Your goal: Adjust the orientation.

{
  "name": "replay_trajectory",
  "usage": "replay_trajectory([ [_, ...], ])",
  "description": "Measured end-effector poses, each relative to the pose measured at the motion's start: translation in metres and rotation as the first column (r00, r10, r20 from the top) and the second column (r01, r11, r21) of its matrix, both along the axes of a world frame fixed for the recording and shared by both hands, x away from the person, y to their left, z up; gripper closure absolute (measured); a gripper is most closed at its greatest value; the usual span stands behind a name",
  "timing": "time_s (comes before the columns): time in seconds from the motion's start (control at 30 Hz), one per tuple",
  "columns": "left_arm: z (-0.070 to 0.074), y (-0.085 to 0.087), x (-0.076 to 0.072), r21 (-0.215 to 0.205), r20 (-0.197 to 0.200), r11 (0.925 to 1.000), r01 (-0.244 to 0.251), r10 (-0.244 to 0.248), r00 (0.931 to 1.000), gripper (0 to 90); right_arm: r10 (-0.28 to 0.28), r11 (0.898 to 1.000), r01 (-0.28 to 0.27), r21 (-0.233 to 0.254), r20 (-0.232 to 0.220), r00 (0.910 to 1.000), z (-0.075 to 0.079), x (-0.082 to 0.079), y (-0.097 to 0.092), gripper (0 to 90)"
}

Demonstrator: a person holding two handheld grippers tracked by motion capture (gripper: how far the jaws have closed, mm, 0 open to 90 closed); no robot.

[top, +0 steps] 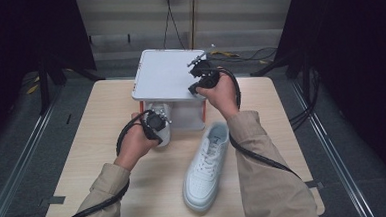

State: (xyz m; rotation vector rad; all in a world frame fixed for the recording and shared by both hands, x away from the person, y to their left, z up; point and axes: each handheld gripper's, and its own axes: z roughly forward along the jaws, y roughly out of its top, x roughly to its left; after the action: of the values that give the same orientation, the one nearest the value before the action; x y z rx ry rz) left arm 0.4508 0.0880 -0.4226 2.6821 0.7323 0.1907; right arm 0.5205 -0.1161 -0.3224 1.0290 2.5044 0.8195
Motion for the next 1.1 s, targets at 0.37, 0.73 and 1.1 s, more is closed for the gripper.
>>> replay_trajectory([
  [0.37,0.000,-0.007,0.013,0.003,0.016,1.0000,-0.003,0.003,0.9999,90.0,0.005,1.000,-0.005,-0.004,-0.001,1.0000,0.000,0.001,0.001,83.8],
  [0.73,-0.003,-0.008,0.024,-0.006,0.053,0.9996,-0.027,0.028,0.9982,90.0,0.008,1.000,-0.008,0.015,-0.012,0.9999,-0.001,0.001,0.001,89.2],
  [1.1,-0.005,-0.005,0.032,-0.027,0.086,0.9981,-0.055,0.057,0.9946,90.0,0.012,0.999,-0.013,-0.036,-0.010,0.9999,0.001,0.000,0.007,90.0],
])
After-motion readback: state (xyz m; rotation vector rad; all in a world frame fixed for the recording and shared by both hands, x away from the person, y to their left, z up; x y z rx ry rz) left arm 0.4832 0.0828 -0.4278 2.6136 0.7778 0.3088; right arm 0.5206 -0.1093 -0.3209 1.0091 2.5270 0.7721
